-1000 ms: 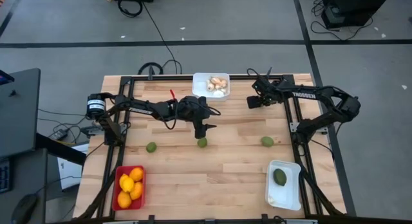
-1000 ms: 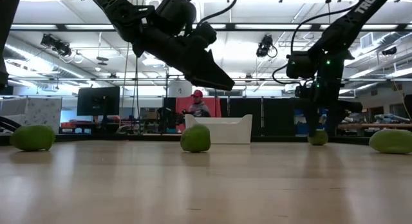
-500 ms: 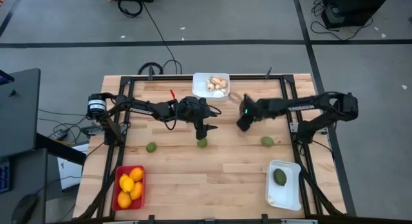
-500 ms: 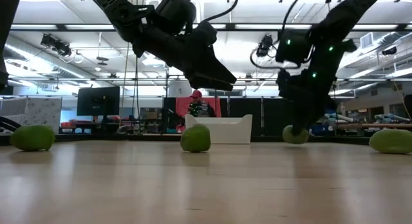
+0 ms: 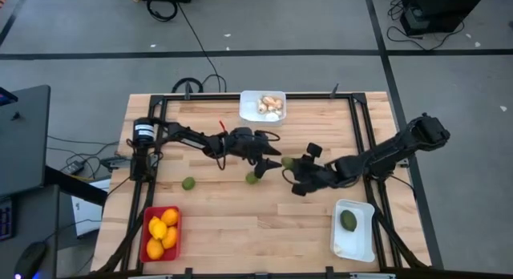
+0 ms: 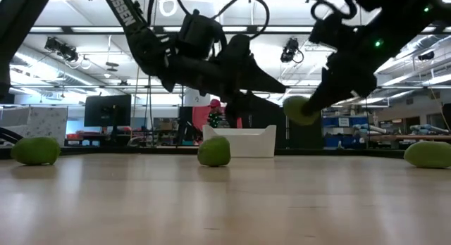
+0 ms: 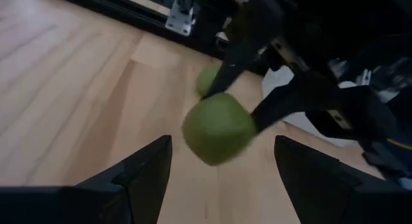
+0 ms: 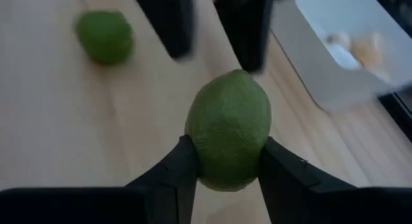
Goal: Sort produce into baskets
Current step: Put the lime into the bottom white bin
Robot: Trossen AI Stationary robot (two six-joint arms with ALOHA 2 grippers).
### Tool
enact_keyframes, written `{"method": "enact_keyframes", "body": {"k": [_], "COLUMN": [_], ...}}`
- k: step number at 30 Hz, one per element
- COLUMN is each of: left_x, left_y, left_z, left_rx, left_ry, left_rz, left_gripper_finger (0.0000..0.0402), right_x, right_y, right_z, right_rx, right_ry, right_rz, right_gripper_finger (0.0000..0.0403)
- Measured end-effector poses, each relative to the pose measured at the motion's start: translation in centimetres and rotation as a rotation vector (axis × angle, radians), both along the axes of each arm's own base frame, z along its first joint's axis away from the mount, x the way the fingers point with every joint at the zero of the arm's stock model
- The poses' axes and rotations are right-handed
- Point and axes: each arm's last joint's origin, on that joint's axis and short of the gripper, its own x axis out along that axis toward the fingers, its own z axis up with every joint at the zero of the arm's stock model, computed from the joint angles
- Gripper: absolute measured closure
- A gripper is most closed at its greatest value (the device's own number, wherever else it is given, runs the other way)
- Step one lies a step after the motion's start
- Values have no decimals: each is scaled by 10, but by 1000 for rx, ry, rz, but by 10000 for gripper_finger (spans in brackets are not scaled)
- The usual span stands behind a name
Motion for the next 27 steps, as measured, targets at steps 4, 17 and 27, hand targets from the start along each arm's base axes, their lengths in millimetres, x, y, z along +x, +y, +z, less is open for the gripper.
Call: {"method": "enact_keyframes", "body": {"k": [4, 17, 27], "left_x": [5, 18, 19], "left_y": [-9, -23, -24], "left_z": [-6, 8, 11], "left_rx": [-29, 19, 28], "left_ry": [-26, -57, -87], "left_rz": [-16, -62, -82], "left_gripper_finger": [122, 168, 231], "right_x": [2, 6, 3], "right_y": [11, 16, 32], "right_z": [4, 9, 16], "right_rx": [-32, -99, -160], "right_ry": [-31, -56, -48], "right_rz": [74, 158, 176], "right_gripper_finger": [256, 254, 251]}}
